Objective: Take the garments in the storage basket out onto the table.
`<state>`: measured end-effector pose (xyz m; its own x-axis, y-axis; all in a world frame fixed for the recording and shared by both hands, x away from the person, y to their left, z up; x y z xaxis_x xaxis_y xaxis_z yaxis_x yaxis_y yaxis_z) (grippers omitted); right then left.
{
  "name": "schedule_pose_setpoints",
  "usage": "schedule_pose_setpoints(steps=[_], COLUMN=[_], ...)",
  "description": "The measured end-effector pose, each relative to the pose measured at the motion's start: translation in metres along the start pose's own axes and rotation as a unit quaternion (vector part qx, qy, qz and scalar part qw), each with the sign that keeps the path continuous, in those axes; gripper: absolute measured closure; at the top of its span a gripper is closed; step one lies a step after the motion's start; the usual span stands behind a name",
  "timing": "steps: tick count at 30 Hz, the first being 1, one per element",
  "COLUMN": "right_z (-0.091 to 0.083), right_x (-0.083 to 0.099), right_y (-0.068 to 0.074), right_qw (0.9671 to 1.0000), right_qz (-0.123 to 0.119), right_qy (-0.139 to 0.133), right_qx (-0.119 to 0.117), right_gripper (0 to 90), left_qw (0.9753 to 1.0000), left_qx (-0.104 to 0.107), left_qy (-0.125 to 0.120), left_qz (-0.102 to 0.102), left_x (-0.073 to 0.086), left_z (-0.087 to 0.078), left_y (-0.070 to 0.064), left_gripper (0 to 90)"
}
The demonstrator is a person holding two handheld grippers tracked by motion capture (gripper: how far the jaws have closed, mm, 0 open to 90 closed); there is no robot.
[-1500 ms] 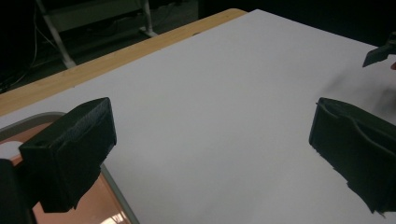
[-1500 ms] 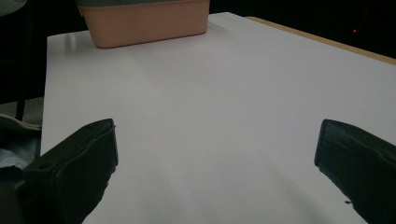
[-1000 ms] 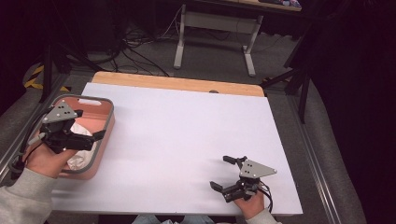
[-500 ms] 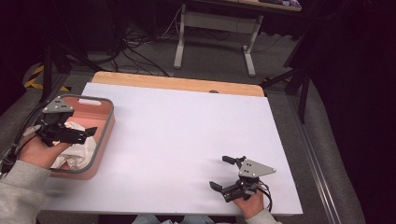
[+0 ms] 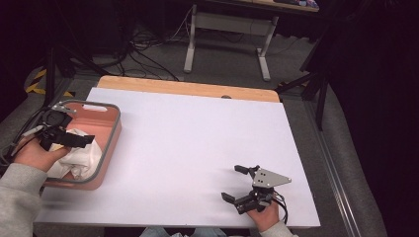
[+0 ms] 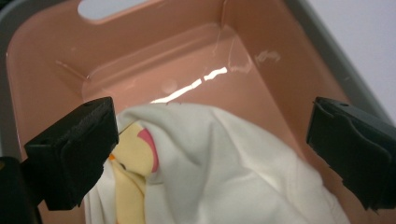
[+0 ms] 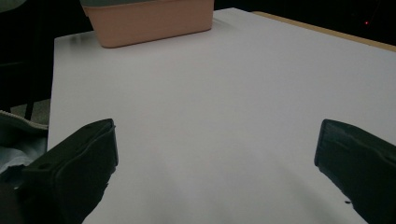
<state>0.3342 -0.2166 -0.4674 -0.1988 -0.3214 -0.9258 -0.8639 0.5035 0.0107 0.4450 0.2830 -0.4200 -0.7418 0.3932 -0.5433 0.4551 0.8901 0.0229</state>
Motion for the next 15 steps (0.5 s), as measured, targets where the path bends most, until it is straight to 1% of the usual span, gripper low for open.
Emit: schedule_pose_setpoints(steps=[2,7,10,13,15], right_z=[0.0,0.0,0.0,0.0,0.001], right_x=[0.0,0.0,0.0,0.0,0.0], right_y=[0.0,0.0,0.0,0.0,0.0], right_qw=[1.0,1.0,1.0,1.0,1.0], right_qz=[0.0,0.0,-0.001,0.0,0.0], right_qy=[0.0,-0.001,-0.001,-0.001,-0.001], right_qx=[0.0,-0.001,-0.001,-0.002,-0.003], right_gripper=[0.0,0.0,0.0,0.0,0.0], left_qw=[0.9999,0.999,0.9982,0.9976,0.9967], left_qx=[-0.003,-0.014,-0.016,-0.016,-0.018], left_qy=[0.015,0.042,0.057,0.067,0.078], left_qz=[-0.002,-0.011,-0.008,-0.013,-0.015], left_x=[0.003,0.008,0.012,0.014,0.015], left_z=[0.003,0.011,0.015,0.019,0.022], left_y=[0.003,0.012,0.015,0.018,0.02], left_gripper=[3.1,3.2,3.2,3.7,4.2])
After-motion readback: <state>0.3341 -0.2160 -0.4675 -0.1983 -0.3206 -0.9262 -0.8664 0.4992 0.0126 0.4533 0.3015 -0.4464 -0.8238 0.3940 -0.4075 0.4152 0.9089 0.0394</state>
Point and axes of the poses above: each handheld gripper's, and its own axes: z roughly forward along the jaws, x roughly out of its underside, y roughly to its left, the point moved 6 cm from there along z, roughly forward along the jaws, and after that the axes turned 1 degree about y, right-handed, at the moved point
